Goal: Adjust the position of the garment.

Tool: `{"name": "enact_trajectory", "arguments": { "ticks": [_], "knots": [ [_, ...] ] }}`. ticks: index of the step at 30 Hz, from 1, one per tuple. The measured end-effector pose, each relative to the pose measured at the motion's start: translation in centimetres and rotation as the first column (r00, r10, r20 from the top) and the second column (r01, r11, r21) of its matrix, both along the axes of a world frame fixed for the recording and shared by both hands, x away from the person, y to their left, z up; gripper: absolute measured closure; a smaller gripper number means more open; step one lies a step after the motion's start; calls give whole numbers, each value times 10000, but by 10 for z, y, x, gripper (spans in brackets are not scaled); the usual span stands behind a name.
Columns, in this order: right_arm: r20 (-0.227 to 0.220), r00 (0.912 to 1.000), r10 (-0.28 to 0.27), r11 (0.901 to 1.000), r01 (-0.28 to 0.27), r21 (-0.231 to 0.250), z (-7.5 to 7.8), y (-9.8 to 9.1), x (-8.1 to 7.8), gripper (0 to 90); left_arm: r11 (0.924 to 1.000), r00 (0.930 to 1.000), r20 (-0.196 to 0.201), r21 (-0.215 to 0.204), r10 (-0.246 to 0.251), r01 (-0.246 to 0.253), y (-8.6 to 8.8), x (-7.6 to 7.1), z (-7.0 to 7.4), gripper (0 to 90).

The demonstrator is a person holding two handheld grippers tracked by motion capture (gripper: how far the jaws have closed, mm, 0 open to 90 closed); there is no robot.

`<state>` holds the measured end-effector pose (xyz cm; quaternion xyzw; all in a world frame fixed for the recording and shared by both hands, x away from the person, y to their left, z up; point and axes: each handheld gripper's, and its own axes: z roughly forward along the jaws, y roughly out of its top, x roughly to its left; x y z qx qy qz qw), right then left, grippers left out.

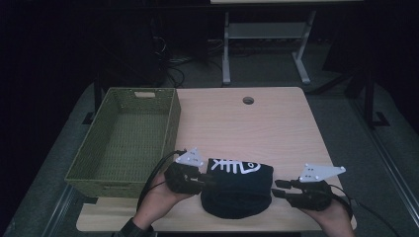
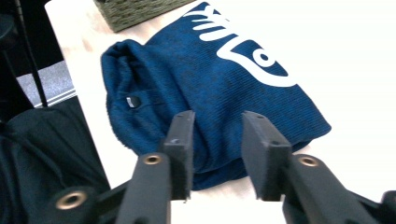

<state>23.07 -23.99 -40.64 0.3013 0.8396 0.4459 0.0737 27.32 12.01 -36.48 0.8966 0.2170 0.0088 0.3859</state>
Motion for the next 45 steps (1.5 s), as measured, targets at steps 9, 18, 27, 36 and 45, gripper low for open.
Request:
{"name": "enact_trajectory", "arguments": {
  "ticks": [9,18,27,36,45],
  "knots": [
    [-489,9980,390,9986,-407,-342,-14,17,19,879,9975,9978,2,251,656,-656,-23,36,-6,894],
    [-644,9931,978,9938,-1009,-471,-27,32,1,895,9924,9968,-400,1044,699,-654,-41,53,-34,894],
    [-875,9859,1426,9794,-1534,-1314,-52,61,-5,900,9815,9938,-709,1773,855,-718,-55,66,-64,898],
    [-488,9869,1535,9737,-1595,-1627,-54,84,-2,900,9730,9970,-309,2222,715,-629,-76,89,-74,900],
    [-377,9841,1733,9752,-1768,-1331,-50,90,-3,896,9850,9974,-245,1607,684,-636,-75,88,-66,899]
  ]
}}
